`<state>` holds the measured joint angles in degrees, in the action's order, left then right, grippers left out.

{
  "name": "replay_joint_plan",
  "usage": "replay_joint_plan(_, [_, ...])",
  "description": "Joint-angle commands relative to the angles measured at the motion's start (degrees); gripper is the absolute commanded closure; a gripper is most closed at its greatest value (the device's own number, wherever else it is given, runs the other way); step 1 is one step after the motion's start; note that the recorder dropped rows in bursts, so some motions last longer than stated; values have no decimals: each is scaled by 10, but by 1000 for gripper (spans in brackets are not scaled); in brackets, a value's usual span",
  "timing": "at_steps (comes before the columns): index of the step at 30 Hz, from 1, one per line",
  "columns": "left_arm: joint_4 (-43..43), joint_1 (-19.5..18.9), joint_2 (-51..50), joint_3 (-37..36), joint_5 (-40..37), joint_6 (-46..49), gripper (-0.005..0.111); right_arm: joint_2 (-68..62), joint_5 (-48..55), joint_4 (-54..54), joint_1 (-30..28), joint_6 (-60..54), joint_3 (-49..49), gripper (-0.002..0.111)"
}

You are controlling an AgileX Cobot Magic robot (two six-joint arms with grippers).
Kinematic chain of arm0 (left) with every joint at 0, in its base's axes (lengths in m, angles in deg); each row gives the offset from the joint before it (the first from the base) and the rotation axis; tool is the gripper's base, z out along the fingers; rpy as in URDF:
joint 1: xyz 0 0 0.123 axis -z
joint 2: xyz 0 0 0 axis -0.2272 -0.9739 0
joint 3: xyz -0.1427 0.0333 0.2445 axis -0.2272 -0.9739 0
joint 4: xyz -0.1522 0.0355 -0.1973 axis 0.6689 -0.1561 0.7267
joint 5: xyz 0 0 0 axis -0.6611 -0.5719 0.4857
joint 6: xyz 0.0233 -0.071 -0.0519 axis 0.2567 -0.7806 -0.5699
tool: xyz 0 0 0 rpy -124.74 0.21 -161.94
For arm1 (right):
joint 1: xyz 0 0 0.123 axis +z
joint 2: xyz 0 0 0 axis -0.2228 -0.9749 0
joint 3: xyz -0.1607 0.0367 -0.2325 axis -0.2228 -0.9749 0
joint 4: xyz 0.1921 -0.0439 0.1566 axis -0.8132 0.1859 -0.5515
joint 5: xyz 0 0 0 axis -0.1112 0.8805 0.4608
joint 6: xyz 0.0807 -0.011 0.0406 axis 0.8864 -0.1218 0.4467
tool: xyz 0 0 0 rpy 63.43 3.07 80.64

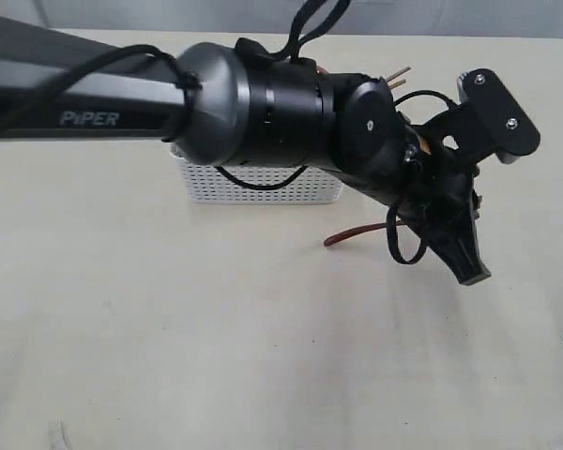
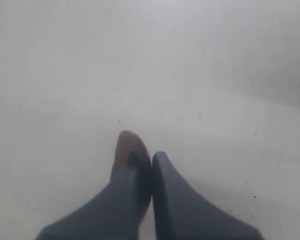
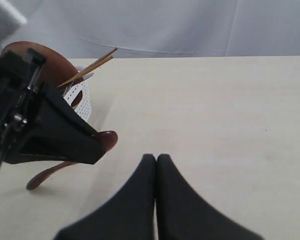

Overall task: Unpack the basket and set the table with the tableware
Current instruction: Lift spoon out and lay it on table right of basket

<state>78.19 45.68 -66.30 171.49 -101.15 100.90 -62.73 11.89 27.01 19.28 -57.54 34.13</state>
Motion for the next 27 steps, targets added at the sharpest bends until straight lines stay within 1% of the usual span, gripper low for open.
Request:
replay_joint_plan(1, [-29,-3,-24,8,3,2,107,3,-5,5,-2,0,-1,109])
replay_joint_plan(6, [-41,-3,-37,8,46,2,107,3,-5,5,-2,0,-1,109])
replay_joint_plan(8, [-49,-3,-37,8,49,2,105,3,-5,5,-2,0,-1,109])
replay_joint_plan(11, [-49,-4,-37,8,49,2,93,3,-5,5,-2,0,-1,109])
replay_joint_plan(15, [-49,-9,-37,8,48,2,67,3,-5,5,-2,0,-1,109])
replay_joint_plan(17, [-49,-9,-37,8,48,2,61,3,-5,5,-2,0,-1,109])
replay_joint_plan(23, [-49,-9,-20,8,44,-3,59,3,-5,5,-2,0,-1,109])
replay_joint_plan(25, [-60,-11,2,8,38,-26,59,3,-5,5,-2,0,-1,109])
replay_joint_plan(27, [-70,-22,25,13,14,-56,60,3,-5,5,-2,0,-1,109])
